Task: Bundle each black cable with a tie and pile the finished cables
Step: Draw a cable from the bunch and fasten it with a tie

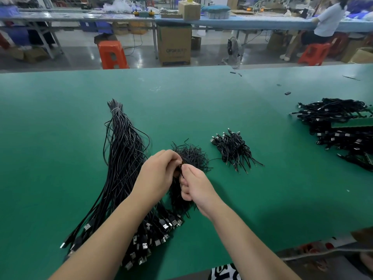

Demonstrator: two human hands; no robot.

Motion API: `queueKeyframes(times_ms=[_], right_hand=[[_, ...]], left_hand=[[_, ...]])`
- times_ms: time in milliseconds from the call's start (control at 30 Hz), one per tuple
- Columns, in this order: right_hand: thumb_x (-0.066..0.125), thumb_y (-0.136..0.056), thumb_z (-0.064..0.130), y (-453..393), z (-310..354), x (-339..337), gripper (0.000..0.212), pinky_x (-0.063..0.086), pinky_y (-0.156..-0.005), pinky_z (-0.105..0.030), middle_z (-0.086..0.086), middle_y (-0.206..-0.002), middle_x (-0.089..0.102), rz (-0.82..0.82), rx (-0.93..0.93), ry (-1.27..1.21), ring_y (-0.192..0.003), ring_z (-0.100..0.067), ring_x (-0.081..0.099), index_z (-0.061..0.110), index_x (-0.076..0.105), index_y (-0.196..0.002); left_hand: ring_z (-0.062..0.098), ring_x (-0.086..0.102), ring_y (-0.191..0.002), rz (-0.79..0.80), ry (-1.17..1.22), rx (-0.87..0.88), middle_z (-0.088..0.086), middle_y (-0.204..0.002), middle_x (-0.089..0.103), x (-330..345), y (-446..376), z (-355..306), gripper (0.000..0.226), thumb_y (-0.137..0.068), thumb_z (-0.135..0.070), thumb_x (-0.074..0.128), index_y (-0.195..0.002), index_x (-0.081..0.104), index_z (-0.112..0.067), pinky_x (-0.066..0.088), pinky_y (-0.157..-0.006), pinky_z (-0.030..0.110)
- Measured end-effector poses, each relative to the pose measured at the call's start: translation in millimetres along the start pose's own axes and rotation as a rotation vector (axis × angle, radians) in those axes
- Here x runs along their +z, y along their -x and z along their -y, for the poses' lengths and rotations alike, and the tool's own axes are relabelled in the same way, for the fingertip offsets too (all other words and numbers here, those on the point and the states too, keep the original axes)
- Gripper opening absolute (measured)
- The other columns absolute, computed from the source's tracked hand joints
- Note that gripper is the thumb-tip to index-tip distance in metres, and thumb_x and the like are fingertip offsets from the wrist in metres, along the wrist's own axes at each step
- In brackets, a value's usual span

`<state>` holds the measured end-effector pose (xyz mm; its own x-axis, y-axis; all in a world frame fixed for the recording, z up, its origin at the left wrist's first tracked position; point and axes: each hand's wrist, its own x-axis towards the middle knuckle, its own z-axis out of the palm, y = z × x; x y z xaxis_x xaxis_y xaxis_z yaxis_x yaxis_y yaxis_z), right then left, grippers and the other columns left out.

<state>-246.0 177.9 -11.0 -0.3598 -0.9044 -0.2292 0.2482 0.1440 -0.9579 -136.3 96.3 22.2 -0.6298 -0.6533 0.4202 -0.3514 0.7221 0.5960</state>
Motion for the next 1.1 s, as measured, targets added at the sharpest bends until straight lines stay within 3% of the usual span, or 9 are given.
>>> queueKeyframes(times_ms=[100,133,233,367,500,633,767,900,1100], right_hand=[[0.035,-0.108,0.034,0.6,-6.0,-0.6,0.047,0.026,-0.05,-0.026,0.014,-0.06,0.037,-0.058,-0.111,0.178,-0.05,-0.006,0.029,0.038,0.05,-0.063],[0.034,-0.107,0.04,2.2,-6.8,-1.4,0.045,0.028,-0.053,-0.026,0.015,-0.058,0.04,-0.08,-0.173,0.299,-0.053,-0.005,0.032,0.04,0.052,-0.065],[0.03,-0.099,0.057,5.9,-7.3,-9.1,0.04,0.032,-0.056,-0.026,0.011,-0.061,0.045,-0.084,-0.349,0.685,-0.058,-0.007,0.04,0.031,0.042,-0.072],[0.038,-0.105,0.042,5.5,-6.5,-17.8,0.033,0.033,-0.061,-0.036,0.009,-0.066,0.042,-0.039,-0.422,0.984,-0.062,-0.013,0.041,0.028,0.035,-0.075],[0.043,-0.107,0.03,3.7,-6.4,-17.6,0.031,0.027,-0.06,-0.03,0.013,-0.066,0.037,-0.063,-0.51,1.109,-0.06,-0.013,0.037,0.028,0.035,-0.077],[0.045,-0.105,0.027,1.3,-6.5,-17.6,0.027,0.032,-0.06,-0.033,0.012,-0.069,0.034,-0.069,-0.567,1.206,-0.063,-0.016,0.039,0.023,0.037,-0.08],[0.051,-0.099,0.026,4.1,-7.8,-18.5,0.027,0.03,-0.05,-0.028,0.009,-0.066,0.039,-0.157,-0.74,1.237,-0.054,-0.016,0.034,0.022,0.042,-0.074],[0.046,-0.095,0.031,1.9,-9.1,-19.7,0.032,0.034,-0.041,-0.027,0.004,-0.06,0.052,-0.238,-0.859,1.302,-0.049,-0.018,0.049,0.016,0.055,-0.068],[0.045,-0.095,0.031,-5.1,-6.8,-21.7,0.033,0.033,-0.039,-0.027,0.004,-0.058,0.051,-0.283,-0.911,1.352,-0.046,-0.019,0.05,0.016,0.054,-0.067]], left_hand=[[-0.001,0.058,-0.071,-0.01,0.08,-0.13,-0.014,-0.074,0.065,1.0,-1.0,-2.4,0.01,-0.097,-0.013,0.062,-0.089,0.066,-0.017,0.04,-0.065,0.01],[-0.003,0.057,-0.068,0.004,0.111,-0.181,-0.016,-0.07,0.064,1.4,-2.2,-2.5,0.011,-0.097,-0.016,0.062,-0.087,0.066,-0.02,0.039,-0.062,0.009],[0.0,0.059,-0.072,0.114,0.143,-0.304,-0.014,-0.076,0.066,0.4,-6.9,0.5,0.013,-0.097,-0.022,0.062,-0.085,0.067,-0.025,0.042,-0.064,0.013],[0.006,0.055,-0.064,0.268,0.141,-0.352,-0.009,-0.072,0.066,-6.5,-9.1,3.5,0.013,-0.095,-0.025,0.064,-0.083,0.07,-0.024,0.046,-0.065,0.028],[0.008,0.053,-0.064,0.298,0.154,-0.382,-0.009,-0.07,0.065,-7.8,-10.6,4.2,0.015,-0.094,-0.021,0.065,-0.081,0.071,-0.02,0.046,-0.067,0.028],[0.009,0.05,-0.061,0.305,0.208,-0.44,-0.008,-0.069,0.064,-6.3,-10.3,5.2,0.014,-0.094,-0.018,0.066,-0.081,0.072,-0.016,0.044,-0.063,0.027],[0.006,0.047,-0.053,0.317,0.29,-0.513,0.002,-0.071,0.067,-5.6,-9.1,9.1,0.011,-0.091,-0.019,0.07,-0.082,0.074,-0.013,0.042,-0.056,0.023],[0.0,0.043,-0.042,0.215,0.245,-0.501,-0.009,-0.059,0.06,-4.4,-8.4,10.2,0.019,-0.082,-0.029,0.08,-0.076,0.07,-0.014,0.032,-0.044,0.011],[0.005,0.041,-0.039,0.103,0.128,-0.41,-0.012,-0.041,0.049,-3.9,-12.1,3.4,0.037,-0.096,-0.04,0.06,-0.068,0.07,-0.017,0.029,-0.043,0.016]])
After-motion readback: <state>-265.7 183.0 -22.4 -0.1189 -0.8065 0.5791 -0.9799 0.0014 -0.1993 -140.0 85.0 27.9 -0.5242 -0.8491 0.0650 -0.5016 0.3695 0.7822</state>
